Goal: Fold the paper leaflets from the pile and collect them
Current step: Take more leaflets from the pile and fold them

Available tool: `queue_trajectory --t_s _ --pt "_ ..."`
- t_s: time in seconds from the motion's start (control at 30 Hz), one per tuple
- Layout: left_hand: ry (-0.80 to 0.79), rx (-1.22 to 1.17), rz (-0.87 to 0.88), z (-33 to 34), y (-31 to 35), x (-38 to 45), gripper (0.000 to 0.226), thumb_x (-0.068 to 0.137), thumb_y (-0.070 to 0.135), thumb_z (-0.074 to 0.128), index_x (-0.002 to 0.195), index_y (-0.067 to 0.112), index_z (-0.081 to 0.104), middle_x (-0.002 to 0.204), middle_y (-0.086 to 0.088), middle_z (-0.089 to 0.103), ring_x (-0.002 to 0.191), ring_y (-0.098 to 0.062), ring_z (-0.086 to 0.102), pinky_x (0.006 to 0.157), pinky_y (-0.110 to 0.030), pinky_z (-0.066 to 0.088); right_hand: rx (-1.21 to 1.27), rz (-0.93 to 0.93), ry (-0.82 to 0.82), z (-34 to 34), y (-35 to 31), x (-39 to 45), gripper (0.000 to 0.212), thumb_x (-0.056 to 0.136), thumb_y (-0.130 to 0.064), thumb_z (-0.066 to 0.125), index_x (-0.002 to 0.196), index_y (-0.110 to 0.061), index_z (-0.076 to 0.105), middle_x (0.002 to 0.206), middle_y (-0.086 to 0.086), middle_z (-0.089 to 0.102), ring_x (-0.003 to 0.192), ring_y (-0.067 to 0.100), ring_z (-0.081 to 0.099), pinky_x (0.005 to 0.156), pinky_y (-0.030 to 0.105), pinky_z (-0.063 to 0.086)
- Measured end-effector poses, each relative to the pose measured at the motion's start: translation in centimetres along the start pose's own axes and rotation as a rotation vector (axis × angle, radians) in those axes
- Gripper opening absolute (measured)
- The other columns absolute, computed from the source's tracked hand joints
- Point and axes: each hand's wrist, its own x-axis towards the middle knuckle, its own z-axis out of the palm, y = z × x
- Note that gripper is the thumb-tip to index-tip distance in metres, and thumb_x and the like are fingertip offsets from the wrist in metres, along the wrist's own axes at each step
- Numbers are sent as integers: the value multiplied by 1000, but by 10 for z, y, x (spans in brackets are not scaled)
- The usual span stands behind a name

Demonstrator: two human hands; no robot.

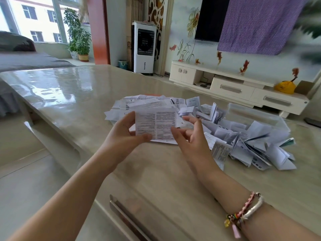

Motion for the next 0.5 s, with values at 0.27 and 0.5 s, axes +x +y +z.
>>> queue_trajectory --t_s 0.27,0.5 --pt "89 -42 -193 4 -1 1 81 72 8 80 139 31 41 123 3 61 96 -17 70 77 -32 59 131 -69 -44 2 -5 -2 41 93 -6 59 117 -37 46 83 22 66 84 41 62 78 50 52" --pt "89 -132 -263 2 6 1 54 76 1 75 123 20 57 96 -11 75 89 -28 72 85 -40 56 252 71 -72 2 -9 -5 40 93 -5 59 121 -27 42 92 20 70 77 36 62 75 38 54"
